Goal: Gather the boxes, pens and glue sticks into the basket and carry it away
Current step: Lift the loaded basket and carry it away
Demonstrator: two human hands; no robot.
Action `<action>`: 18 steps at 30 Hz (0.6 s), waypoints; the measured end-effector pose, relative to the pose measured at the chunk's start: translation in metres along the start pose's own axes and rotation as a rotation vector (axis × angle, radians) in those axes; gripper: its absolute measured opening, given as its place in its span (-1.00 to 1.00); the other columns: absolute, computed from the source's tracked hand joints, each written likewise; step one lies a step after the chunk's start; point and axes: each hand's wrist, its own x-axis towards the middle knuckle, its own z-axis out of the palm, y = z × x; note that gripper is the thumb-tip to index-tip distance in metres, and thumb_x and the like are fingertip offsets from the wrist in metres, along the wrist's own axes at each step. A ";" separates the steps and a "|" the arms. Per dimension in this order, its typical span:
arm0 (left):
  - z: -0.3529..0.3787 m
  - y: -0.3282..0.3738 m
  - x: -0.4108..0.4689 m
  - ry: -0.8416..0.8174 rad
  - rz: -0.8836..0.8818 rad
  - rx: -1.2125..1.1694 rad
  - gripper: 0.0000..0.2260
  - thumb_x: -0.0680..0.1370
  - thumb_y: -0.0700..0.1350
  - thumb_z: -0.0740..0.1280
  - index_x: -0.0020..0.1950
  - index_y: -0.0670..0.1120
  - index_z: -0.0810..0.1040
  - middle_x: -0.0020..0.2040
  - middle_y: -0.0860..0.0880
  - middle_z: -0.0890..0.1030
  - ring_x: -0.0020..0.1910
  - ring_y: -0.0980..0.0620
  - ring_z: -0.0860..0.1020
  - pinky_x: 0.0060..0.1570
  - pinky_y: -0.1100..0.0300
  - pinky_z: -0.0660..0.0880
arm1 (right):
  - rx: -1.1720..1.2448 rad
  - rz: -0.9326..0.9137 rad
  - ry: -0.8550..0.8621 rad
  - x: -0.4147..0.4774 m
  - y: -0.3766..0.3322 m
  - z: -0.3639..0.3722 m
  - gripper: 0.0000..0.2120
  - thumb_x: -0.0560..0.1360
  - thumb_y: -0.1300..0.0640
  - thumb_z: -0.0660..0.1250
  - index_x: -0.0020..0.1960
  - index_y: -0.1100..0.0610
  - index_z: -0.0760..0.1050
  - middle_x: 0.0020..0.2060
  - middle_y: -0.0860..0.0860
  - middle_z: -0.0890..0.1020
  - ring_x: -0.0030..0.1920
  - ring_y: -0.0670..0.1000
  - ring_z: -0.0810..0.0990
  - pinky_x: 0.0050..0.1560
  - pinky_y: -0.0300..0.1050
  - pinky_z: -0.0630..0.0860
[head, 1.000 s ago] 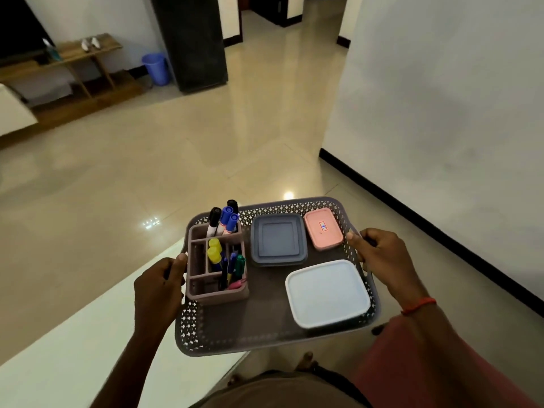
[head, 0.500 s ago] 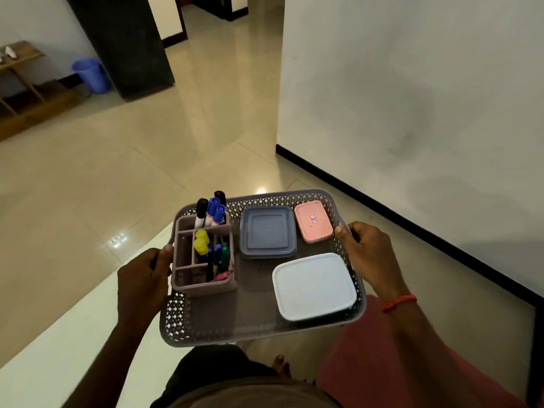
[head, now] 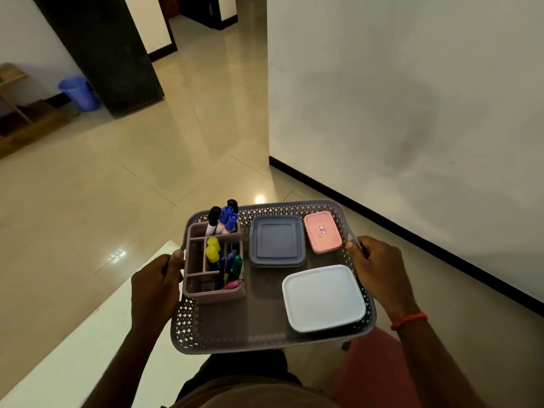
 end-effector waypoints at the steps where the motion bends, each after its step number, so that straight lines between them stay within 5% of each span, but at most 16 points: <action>1: 0.006 0.002 0.009 0.006 -0.004 0.003 -0.62 0.69 -0.02 0.21 -0.28 -0.09 0.59 -0.39 -0.01 0.61 -0.37 -0.03 0.57 -0.28 0.10 0.40 | -0.002 -0.011 0.001 0.011 -0.001 0.000 -0.71 0.59 0.08 0.32 -0.30 0.07 0.44 -0.49 -0.07 0.47 -0.45 -0.07 0.45 -0.44 -0.18 0.25; 8: 0.042 0.031 0.067 0.009 -0.010 -0.015 -0.63 0.69 -0.05 0.22 -0.24 -0.15 0.62 -0.39 -0.02 0.61 -0.35 0.02 0.57 -0.32 0.19 0.38 | -0.047 -0.065 -0.003 0.094 -0.002 -0.004 -0.69 0.59 0.05 0.31 -0.31 0.07 0.44 -0.49 -0.06 0.49 -0.45 -0.05 0.46 -0.44 -0.16 0.30; 13: 0.057 0.050 0.095 -0.019 -0.021 -0.045 -0.66 0.67 -0.05 0.25 -0.24 -0.13 0.62 -0.38 -0.04 0.63 -0.44 0.08 0.58 -0.45 0.38 0.38 | -0.061 -0.101 0.021 0.147 0.000 -0.004 -0.71 0.59 0.04 0.30 -0.23 0.18 0.55 -0.45 0.05 0.57 -0.41 0.09 0.53 -0.34 0.04 0.52; 18: 0.068 0.062 0.109 0.011 -0.084 -0.072 -0.71 0.67 -0.09 0.25 -0.16 -0.13 0.66 -0.36 -0.02 0.64 -0.41 0.12 0.59 -0.45 0.34 0.43 | -0.160 -0.226 0.025 0.190 -0.003 -0.001 -0.71 0.58 0.10 0.32 -0.30 0.12 0.41 -0.50 0.03 0.48 -0.48 0.07 0.40 -0.46 -0.16 0.23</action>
